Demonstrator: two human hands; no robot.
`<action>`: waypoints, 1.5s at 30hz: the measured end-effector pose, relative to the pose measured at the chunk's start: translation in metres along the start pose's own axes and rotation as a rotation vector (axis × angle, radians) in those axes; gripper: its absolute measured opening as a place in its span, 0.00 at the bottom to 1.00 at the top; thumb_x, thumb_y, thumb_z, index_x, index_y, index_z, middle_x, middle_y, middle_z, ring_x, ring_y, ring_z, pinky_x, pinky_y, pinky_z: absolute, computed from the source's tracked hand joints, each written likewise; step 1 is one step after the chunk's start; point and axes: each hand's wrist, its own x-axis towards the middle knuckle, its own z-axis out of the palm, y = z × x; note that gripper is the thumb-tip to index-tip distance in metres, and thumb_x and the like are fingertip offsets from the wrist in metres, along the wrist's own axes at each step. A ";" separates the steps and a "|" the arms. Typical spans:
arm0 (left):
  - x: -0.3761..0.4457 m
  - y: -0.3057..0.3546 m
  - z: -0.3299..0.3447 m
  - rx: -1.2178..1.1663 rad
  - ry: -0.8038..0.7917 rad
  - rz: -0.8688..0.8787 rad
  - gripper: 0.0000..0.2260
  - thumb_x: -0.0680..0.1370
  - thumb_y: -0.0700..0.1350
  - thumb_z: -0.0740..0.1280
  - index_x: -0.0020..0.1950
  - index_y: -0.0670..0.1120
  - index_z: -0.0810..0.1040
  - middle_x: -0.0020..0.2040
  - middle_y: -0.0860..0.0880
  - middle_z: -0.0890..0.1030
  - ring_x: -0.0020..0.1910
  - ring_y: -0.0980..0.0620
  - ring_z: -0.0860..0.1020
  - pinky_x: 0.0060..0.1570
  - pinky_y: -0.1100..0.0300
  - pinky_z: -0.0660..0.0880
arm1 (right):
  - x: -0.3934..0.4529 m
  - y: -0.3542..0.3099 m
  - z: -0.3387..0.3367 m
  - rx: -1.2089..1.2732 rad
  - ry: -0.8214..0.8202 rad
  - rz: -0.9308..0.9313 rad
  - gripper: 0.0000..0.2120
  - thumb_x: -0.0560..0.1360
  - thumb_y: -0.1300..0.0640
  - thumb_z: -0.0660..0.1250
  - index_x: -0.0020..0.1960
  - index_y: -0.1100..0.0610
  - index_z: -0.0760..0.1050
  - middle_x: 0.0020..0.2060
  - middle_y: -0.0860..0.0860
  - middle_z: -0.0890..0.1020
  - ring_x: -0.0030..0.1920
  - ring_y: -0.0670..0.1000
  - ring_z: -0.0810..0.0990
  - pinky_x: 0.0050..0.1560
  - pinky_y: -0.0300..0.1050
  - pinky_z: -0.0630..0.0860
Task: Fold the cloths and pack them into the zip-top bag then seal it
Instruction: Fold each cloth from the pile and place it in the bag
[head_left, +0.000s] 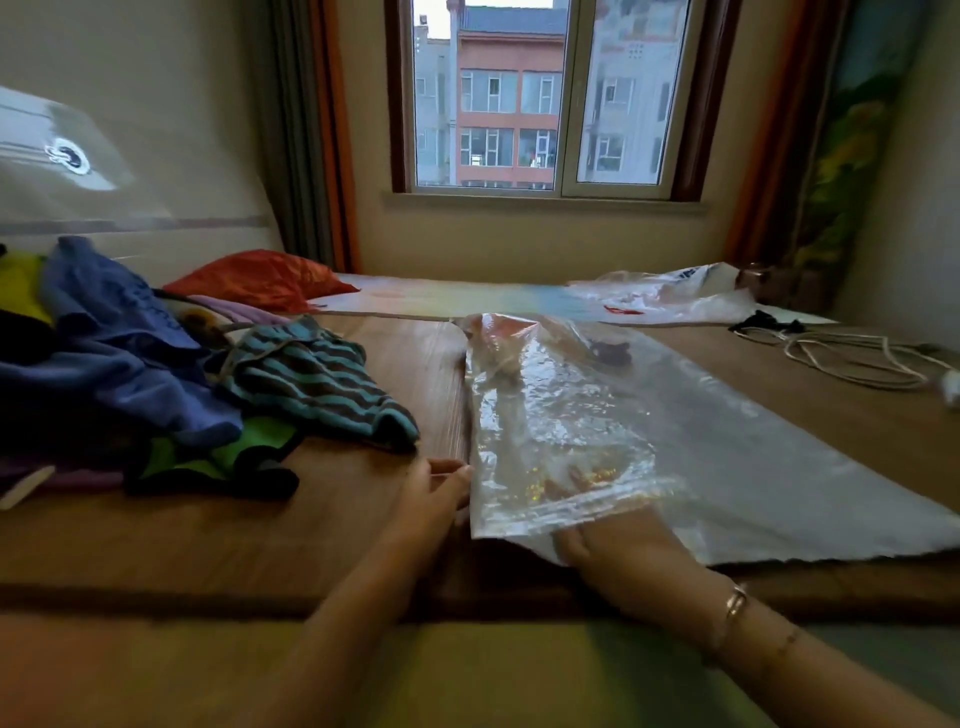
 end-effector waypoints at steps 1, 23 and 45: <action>-0.014 0.000 -0.001 -0.011 0.015 0.004 0.04 0.80 0.40 0.62 0.55 0.42 0.72 0.50 0.44 0.79 0.42 0.54 0.80 0.30 0.66 0.76 | -0.013 -0.005 0.003 0.004 0.077 -0.018 0.21 0.82 0.45 0.46 0.68 0.50 0.68 0.65 0.53 0.75 0.65 0.55 0.72 0.67 0.53 0.65; -0.075 -0.002 -0.124 0.455 0.380 0.309 0.09 0.80 0.38 0.62 0.59 0.46 0.74 0.54 0.52 0.76 0.46 0.60 0.74 0.32 0.74 0.71 | 0.052 -0.161 0.001 0.372 0.516 -0.291 0.10 0.77 0.53 0.61 0.56 0.56 0.75 0.54 0.51 0.74 0.51 0.50 0.74 0.49 0.44 0.74; -0.036 -0.011 -0.176 0.493 0.391 0.177 0.11 0.80 0.38 0.61 0.60 0.50 0.72 0.53 0.55 0.75 0.40 0.63 0.73 0.26 0.77 0.68 | 0.167 -0.175 0.008 0.754 0.612 -0.050 0.14 0.81 0.56 0.57 0.52 0.64 0.78 0.47 0.58 0.80 0.46 0.54 0.78 0.41 0.42 0.70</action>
